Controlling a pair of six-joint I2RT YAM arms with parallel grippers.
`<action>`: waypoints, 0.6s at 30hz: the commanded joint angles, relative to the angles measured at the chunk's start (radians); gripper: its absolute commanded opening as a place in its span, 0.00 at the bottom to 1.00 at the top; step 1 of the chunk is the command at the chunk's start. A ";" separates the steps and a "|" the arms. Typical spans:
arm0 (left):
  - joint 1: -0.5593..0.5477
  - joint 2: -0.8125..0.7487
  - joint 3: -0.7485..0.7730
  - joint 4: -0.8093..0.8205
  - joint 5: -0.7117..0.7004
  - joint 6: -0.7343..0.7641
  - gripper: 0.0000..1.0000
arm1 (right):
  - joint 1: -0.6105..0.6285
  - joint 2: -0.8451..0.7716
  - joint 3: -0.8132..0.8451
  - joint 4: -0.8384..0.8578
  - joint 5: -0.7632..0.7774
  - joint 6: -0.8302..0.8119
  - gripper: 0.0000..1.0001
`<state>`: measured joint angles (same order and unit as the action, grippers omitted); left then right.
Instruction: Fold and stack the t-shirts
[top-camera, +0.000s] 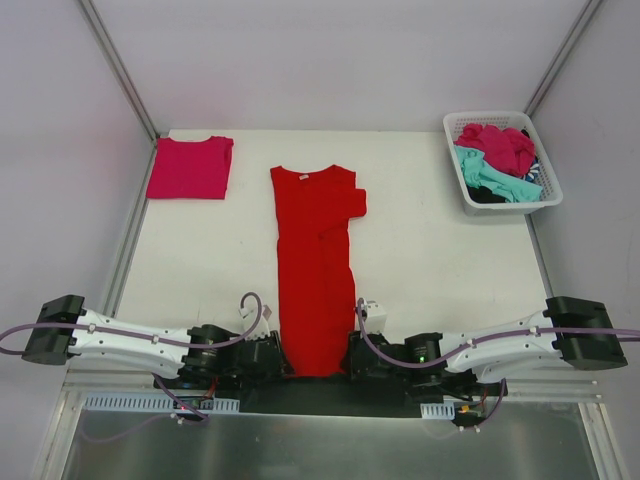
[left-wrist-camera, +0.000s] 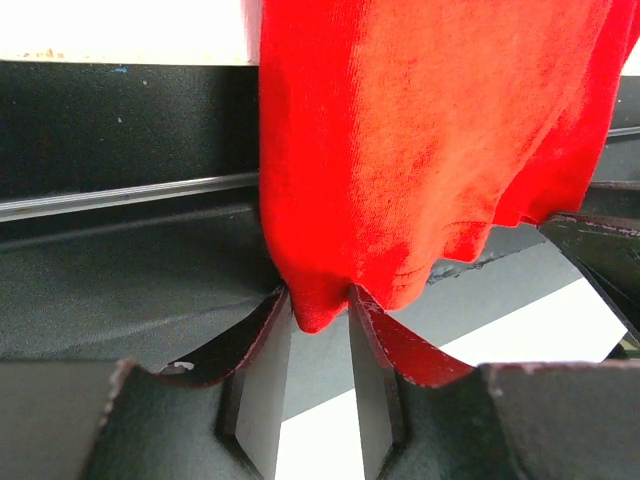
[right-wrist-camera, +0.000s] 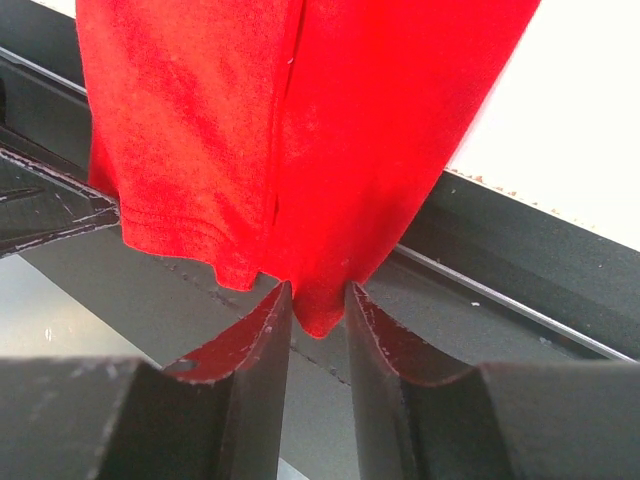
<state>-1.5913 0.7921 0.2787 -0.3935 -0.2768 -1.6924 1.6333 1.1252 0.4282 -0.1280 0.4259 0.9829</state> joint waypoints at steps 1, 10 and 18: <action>-0.013 0.013 -0.042 -0.019 -0.001 -0.019 0.28 | 0.003 -0.004 0.035 -0.005 0.014 -0.006 0.29; -0.019 -0.059 -0.085 -0.021 -0.012 -0.046 0.00 | 0.003 -0.001 0.029 -0.012 0.011 0.010 0.16; -0.019 -0.048 -0.061 -0.036 -0.018 -0.036 0.00 | 0.005 -0.018 0.024 -0.031 0.019 0.016 0.01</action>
<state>-1.5982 0.7303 0.2218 -0.3634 -0.2806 -1.7359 1.6333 1.1252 0.4282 -0.1314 0.4267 0.9894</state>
